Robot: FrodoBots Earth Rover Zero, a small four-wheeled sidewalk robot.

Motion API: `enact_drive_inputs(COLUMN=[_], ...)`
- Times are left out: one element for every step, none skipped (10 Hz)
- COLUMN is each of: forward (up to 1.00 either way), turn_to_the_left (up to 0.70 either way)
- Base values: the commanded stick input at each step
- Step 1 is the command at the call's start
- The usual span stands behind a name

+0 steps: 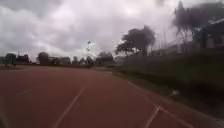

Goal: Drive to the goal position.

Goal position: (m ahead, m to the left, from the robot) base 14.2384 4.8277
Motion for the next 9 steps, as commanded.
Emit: enact_drive_inputs(forward=[0.85, 0.85, 0.85, 0.85, 0.85, 0.85, 0.85, 0.85, 0.85], turn_to_the_left=[0.07, 0.21, 0.35, 0.21, 0.06, 0.01, 0.01, 0.01, 0.01])
